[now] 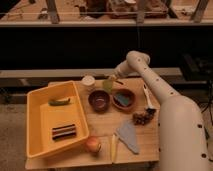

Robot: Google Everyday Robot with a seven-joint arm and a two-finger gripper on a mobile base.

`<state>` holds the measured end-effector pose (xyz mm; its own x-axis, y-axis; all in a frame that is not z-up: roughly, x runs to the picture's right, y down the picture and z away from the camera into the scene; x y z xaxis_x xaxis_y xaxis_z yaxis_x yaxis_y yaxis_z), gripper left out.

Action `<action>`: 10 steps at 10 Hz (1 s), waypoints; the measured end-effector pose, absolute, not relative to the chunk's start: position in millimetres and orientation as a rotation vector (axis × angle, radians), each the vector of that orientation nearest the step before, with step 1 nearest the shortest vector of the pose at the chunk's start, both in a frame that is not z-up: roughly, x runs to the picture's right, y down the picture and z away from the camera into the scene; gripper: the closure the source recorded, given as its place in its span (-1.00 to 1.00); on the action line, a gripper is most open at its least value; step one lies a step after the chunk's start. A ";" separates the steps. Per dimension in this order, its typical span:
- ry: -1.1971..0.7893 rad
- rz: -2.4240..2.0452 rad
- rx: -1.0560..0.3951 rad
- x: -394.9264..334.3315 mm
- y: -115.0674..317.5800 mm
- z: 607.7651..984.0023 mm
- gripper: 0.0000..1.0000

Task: Place fork in plastic cup

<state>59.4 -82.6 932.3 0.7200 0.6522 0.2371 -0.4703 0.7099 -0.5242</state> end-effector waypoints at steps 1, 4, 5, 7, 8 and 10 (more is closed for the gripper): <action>-0.422 0.650 -0.447 64.9 -83.7 931.1 0.71; -0.379 0.643 -0.443 61.5 -84.3 935.4 0.71; -0.369 0.643 -0.446 62.1 -82.3 939.4 0.71; -0.359 0.641 -0.453 59.8 -78.9 945.7 0.71; -0.360 0.640 -0.458 56.4 -77.6 947.7 0.71; -0.364 0.630 -0.472 50.8 -72.8 951.9 0.71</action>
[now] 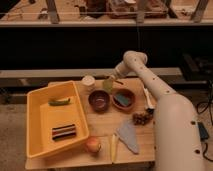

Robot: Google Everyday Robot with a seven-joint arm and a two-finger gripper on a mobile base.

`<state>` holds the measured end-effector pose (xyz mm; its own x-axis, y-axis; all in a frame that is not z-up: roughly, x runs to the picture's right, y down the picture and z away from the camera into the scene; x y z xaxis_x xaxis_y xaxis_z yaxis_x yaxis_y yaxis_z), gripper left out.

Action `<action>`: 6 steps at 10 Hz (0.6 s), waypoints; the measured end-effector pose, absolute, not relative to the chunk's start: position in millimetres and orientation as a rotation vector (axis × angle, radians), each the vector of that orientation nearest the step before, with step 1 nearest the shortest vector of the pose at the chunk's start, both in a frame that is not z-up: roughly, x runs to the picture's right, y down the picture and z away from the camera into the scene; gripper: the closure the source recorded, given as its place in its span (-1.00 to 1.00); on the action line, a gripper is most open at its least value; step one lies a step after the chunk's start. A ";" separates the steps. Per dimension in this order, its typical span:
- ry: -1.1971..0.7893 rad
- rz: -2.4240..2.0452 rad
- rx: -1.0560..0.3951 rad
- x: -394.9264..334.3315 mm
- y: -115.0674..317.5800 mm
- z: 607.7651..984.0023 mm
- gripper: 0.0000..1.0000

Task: Place fork in plastic cup

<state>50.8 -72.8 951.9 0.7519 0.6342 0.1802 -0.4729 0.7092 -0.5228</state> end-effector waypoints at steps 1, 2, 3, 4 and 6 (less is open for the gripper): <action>-0.366 0.623 -0.478 48.6 -70.7 953.2 0.71; -0.370 0.615 -0.486 44.9 -66.5 955.1 0.71; -0.374 0.610 -0.491 41.5 -64.3 956.1 0.71; -0.377 0.607 -0.495 39.7 -62.3 956.8 0.71; -0.385 0.604 -0.502 39.0 -58.5 957.7 0.71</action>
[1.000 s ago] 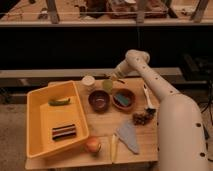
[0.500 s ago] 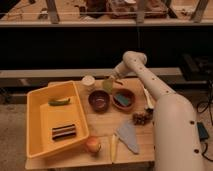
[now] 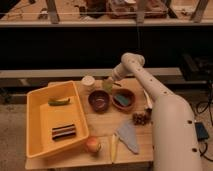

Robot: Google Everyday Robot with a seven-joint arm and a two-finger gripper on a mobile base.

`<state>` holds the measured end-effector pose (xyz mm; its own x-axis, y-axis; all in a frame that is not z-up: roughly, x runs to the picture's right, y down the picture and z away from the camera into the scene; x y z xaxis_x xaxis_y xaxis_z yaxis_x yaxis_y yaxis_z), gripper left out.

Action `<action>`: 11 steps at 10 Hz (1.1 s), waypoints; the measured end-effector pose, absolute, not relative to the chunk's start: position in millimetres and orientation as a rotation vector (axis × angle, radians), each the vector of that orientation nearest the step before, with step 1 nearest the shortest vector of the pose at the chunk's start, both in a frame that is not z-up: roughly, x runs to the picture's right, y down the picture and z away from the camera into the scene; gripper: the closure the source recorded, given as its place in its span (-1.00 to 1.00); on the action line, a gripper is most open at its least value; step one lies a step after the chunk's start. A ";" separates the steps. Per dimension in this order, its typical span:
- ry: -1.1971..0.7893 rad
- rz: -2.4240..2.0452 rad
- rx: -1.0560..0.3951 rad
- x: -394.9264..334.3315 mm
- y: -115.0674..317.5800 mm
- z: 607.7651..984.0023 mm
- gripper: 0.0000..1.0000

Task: Place fork in plastic cup

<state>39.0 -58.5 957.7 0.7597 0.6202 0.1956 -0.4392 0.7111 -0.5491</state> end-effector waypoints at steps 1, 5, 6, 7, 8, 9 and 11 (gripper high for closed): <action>-0.388 0.602 -0.507 38.2 -56.6 957.7 0.65; -0.389 0.590 -0.507 37.6 -53.8 955.5 -0.08; -0.389 0.585 -0.505 36.2 -54.0 954.4 -0.32; -0.388 0.581 -0.505 35.7 -53.4 953.9 -0.51; -0.387 0.579 -0.504 35.5 -53.6 953.5 -0.58; -0.386 0.577 -0.504 35.3 -53.3 953.3 -0.60; -0.383 0.576 -0.502 35.9 -53.3 952.9 -0.60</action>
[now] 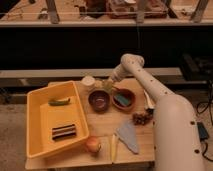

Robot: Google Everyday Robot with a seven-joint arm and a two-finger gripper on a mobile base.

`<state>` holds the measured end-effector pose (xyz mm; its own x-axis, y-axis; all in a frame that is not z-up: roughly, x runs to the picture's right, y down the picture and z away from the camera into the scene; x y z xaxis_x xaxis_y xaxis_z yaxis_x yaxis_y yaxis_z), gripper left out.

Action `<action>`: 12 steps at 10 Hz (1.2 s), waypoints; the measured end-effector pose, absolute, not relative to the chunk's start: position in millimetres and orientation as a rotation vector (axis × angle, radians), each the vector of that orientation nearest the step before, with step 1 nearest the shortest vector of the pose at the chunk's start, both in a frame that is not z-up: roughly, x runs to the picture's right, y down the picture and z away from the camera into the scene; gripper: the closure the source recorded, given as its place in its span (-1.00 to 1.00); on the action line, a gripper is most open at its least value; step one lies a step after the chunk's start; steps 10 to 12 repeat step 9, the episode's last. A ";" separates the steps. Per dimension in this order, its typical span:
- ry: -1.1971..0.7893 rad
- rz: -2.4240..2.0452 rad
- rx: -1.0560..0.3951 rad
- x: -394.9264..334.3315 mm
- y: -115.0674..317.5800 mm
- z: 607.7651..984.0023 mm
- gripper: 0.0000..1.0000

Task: Place fork in plastic cup

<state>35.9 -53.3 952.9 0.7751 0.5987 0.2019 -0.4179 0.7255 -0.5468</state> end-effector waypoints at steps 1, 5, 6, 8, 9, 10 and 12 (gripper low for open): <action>-0.381 0.577 -0.502 36.4 -52.9 953.1 -0.60; -0.374 0.585 -0.491 45.9 -57.3 949.9 -0.60; -0.374 0.589 -0.486 49.8 -59.9 947.6 -0.60; -0.377 0.599 -0.481 57.5 -63.8 943.4 -0.60; -0.376 0.598 -0.481 58.3 -63.0 943.7 -0.60; -0.376 0.598 -0.481 58.3 -63.0 943.7 -0.60; -0.376 0.598 -0.481 58.3 -63.0 943.7 -0.60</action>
